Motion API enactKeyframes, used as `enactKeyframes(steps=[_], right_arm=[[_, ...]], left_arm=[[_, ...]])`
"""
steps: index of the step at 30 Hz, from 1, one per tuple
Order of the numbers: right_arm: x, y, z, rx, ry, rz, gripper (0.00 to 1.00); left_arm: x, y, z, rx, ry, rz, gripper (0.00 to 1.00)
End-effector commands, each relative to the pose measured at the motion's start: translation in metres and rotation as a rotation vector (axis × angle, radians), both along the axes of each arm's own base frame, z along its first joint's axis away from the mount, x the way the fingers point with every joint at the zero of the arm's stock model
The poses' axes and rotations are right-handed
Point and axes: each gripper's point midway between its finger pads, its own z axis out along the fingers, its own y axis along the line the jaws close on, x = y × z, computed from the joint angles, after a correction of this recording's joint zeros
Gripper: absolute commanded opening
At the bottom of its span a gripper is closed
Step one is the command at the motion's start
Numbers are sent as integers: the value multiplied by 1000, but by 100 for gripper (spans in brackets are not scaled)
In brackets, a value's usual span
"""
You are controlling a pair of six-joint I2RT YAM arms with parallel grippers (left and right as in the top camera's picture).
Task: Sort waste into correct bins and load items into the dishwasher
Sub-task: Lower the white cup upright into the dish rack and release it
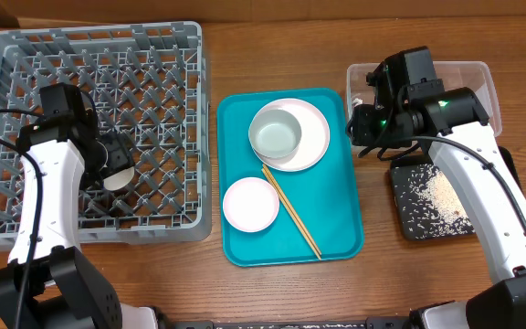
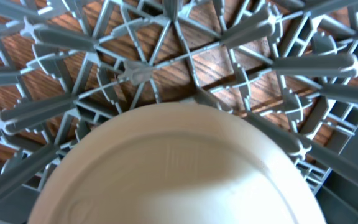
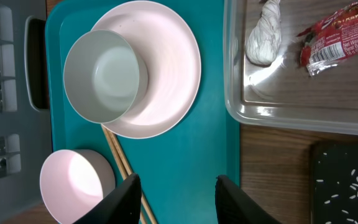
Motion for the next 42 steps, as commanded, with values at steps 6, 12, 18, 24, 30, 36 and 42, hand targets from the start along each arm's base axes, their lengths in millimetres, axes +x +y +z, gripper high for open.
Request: enactKeyframes(steps=[6,12,18,24,30,36,42], right_arm=[[4,-2,17,2,-50,0,41],[3,-2,17,2,-48,0,41],[3,-2,17,2,-48,0,41],[3,-2,17,1,-49,0,41],[3,-2,17,1,-49,0,41],[4,-2,17,1,-49,0,41],[4,-2,17,1,-50,0,41]], left_arm=[[-7,-3,-3,-8,13,9,49],[-7,-3,-3,-8,13,9,72],[-7,-3,-3,-8,13,9,78],[-8,-3,-3,-8,13,9,85],[-8,-3,-3,-8,14,9,82],[-10,-4,8,-7,-9,8,68],[-11,-5,32,13,-87,6,35]])
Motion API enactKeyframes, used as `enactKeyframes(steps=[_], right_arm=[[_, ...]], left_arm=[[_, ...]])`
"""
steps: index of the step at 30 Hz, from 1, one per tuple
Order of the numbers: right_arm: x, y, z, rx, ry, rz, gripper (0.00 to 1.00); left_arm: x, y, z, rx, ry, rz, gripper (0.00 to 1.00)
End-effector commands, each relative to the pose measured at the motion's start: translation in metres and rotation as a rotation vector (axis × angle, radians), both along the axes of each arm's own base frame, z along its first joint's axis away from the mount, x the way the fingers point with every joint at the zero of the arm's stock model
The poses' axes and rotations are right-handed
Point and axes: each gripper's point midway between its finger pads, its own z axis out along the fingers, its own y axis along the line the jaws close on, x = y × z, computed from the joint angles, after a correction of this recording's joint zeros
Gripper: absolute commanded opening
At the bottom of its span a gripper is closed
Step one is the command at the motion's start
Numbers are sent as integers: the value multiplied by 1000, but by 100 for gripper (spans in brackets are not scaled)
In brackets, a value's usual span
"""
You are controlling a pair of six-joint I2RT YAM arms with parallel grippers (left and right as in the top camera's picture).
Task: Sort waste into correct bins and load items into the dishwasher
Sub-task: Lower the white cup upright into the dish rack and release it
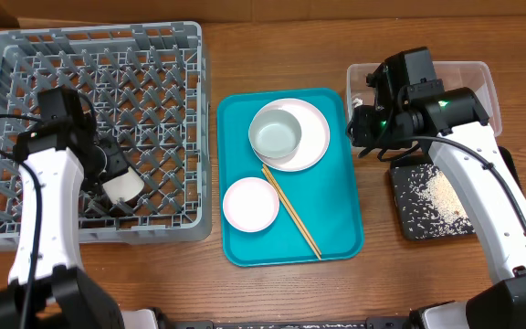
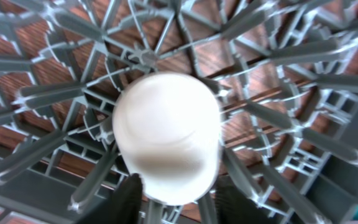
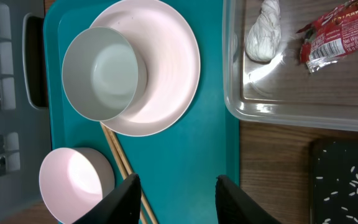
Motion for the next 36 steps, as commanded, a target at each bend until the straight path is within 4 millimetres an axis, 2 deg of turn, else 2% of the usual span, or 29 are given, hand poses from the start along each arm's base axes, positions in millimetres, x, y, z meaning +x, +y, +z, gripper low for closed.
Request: enactKeyframes(steps=[1,4,8,10,14,18,20,23,28,32,36], right_arm=[[6,-1,18,4,-59,0,41],[6,-1,18,4,-58,0,41],[6,-1,18,4,-58,0,41],[6,-1,18,4,-58,0,41],[5,-1,18,4,-58,0,41],[5,-1,18,4,-57,0,41],[5,-1,18,4,-57,0,41],[5,-1,18,4,-57,0,41],[5,-1,18,4,-57,0,41],[5,-1,18,3,-54,0,41],[5,-1,18,3,-55,0,41]], left_arm=[[-1,-3,28,13,-90,-2,34],[0,-2,37,24,-125,-2,35],[7,5,38,58,-146,9,31],[13,13,39,94,-163,20,23],[32,23,41,135,-216,30,15],[40,25,27,129,-199,30,6],[39,25,19,121,-171,28,5],[35,22,2,97,-108,24,4],[20,3,-8,-3,-41,-1,4],[-11,-19,-15,-113,81,-19,4],[-36,-30,-18,-165,180,-18,4]])
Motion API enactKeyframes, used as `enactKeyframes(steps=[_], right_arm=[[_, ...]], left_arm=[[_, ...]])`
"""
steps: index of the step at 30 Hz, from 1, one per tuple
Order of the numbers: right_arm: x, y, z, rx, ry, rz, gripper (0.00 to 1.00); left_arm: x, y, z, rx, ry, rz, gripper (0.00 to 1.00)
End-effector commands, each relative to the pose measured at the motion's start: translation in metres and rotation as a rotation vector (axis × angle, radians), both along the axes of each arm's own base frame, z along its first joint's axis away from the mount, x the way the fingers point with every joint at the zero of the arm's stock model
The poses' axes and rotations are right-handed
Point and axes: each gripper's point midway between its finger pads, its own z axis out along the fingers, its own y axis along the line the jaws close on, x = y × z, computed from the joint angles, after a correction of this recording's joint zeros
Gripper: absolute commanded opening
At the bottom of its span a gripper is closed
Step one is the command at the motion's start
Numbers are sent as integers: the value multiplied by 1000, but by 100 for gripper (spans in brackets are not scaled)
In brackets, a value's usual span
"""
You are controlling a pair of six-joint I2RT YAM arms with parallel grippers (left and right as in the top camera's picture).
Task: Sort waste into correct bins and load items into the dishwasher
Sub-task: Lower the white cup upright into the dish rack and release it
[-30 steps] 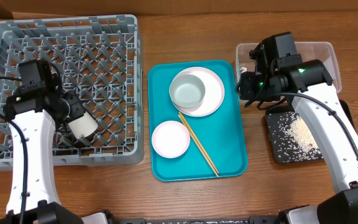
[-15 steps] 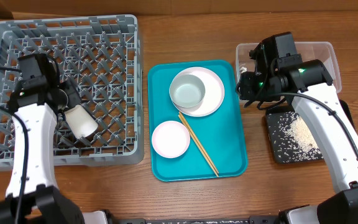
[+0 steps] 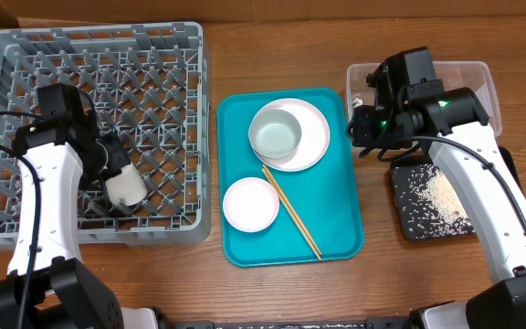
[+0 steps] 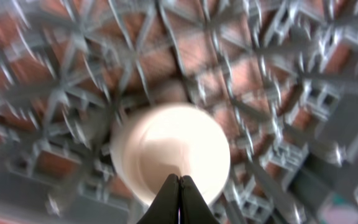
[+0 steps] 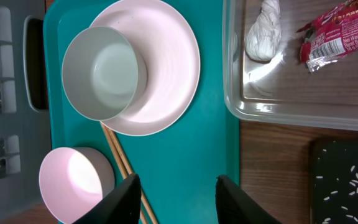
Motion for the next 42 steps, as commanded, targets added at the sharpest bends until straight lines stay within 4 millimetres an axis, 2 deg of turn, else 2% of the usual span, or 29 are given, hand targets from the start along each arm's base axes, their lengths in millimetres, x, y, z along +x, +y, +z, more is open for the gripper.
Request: enactKeyframes(steps=[1,6,10,17,18,22,24,27,32,34,38,42], right_arm=[[5,-1,18,4,-56,-1,41],[5,-1,18,4,-55,-1,41],[5,-1,18,3,-55,-1,41],[5,-1,18,3,-55,-1,41],[5,-1,18,3,-54,-1,41],[5,-1,18,3,-54,-1,41],[5,-1,18,3,-54,-1,41],[5,-1,18,3,-55,0,41],[5,-1,18,3,-55,0,41],[5,-1,18,3,-55,0,41],[5,-1,18,3,-55,0,41],[5,-1,18,3,-53,-1,41]], left_arm=[[-33,-17,-16,-83,139,-10,4],[-43,-20,-16,-93,181,-11,4],[-43,-20,-15,-93,180,-12,6],[-22,-13,9,-62,100,-31,12],[-15,-6,18,-27,76,-26,15],[-11,7,24,42,64,6,19],[-14,6,23,35,75,4,17],[-15,-2,23,-8,76,-4,5],[-8,-27,27,-145,30,-80,4],[-11,-31,26,-161,42,-85,4],[-26,-16,19,-60,117,-69,4],[-30,-8,9,-19,143,-53,4]])
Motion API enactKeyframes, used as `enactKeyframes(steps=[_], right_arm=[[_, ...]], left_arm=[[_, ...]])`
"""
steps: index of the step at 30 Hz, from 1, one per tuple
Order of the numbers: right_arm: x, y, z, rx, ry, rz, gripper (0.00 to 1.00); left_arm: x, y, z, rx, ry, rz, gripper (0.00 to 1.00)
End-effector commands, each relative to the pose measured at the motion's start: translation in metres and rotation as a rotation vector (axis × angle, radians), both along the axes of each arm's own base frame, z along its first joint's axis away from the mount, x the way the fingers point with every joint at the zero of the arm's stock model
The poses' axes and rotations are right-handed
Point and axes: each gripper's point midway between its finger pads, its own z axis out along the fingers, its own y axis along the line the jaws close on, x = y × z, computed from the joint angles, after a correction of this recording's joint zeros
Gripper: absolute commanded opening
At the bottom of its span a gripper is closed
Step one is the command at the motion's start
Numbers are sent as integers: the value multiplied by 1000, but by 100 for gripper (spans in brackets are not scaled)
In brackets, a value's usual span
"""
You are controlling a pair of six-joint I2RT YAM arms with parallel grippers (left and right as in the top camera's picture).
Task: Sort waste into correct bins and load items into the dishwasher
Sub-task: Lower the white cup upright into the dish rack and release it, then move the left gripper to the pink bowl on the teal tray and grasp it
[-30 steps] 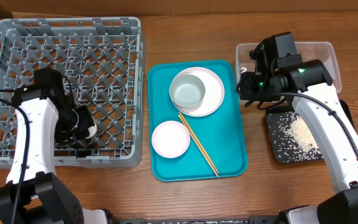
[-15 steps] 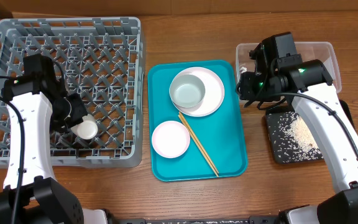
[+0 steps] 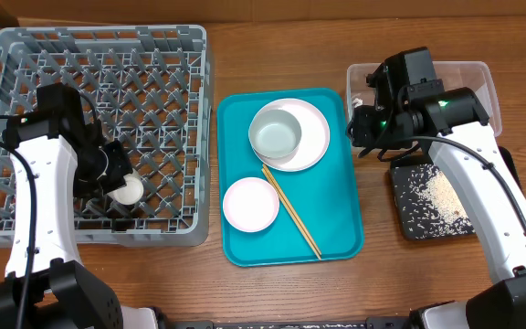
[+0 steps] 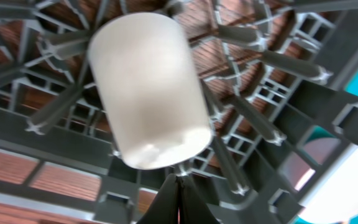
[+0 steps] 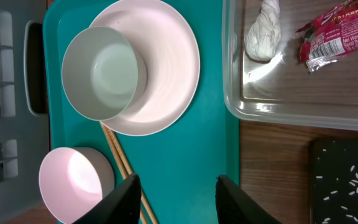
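A white cup [image 4: 145, 93] lies tilted among the tines of the grey dish rack [image 3: 153, 55], near its front. My left gripper [image 4: 179, 190] hangs just above it, shut on nothing. On the teal tray [image 3: 336, 228] a grey-green bowl [image 5: 101, 74] sits on a pink plate [image 5: 173, 68], with a small pink bowl [image 5: 73, 180] and wooden chopsticks [image 5: 120, 158] in front. My right gripper [image 5: 178, 199] is open over the tray's right part, holding nothing.
A clear bin [image 3: 468, 73] at the back right holds a crumpled tissue [image 5: 263, 34] and a red wrapper [image 5: 334, 34]. A black bin [image 3: 432, 201] with rice grains sits in front of it. The rack's upright tines surround the cup.
The left wrist has shifted toward the rack's front right, and the cup now shows from the side, leaning on the tines. Its fingers stay shut. The right arm has not moved.
First the cup filled the left wrist view, close to the camera, low in the rack. Then the left fingers stood open with the cup set among the tines. Then they were shut above it. Now they hang shut beside the leaning cup. The right arm stayed still.
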Motion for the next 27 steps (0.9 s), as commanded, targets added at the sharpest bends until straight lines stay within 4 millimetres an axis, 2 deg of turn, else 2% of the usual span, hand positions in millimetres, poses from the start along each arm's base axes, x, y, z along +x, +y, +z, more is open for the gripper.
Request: enactKeyframes(steps=[1,8,11,14,17,19,20,24,27], right_arm=[[4,-1,18,3,-53,1,41],[4,-1,17,2,-52,0,41],[4,-1,17,2,-52,0,41],[4,-1,18,2,-52,0,41],[4,-1,18,2,-52,0,41],[4,-1,18,2,-52,0,41],[4,-1,18,2,-52,0,41],[4,-1,18,1,-53,0,42],[5,-4,17,-12,-56,-6,54]], left_arm=[[-5,10,-12,65,31,-10,4],[-6,11,-26,70,33,-10,4],[-6,19,-26,116,34,-2,4],[-1,34,-25,192,22,50,4],[7,36,-24,199,-13,59,5],[12,36,-24,200,-34,60,10],[14,37,-23,202,-40,61,20],[19,34,-15,185,-65,60,23],[31,29,6,155,-132,56,25]])
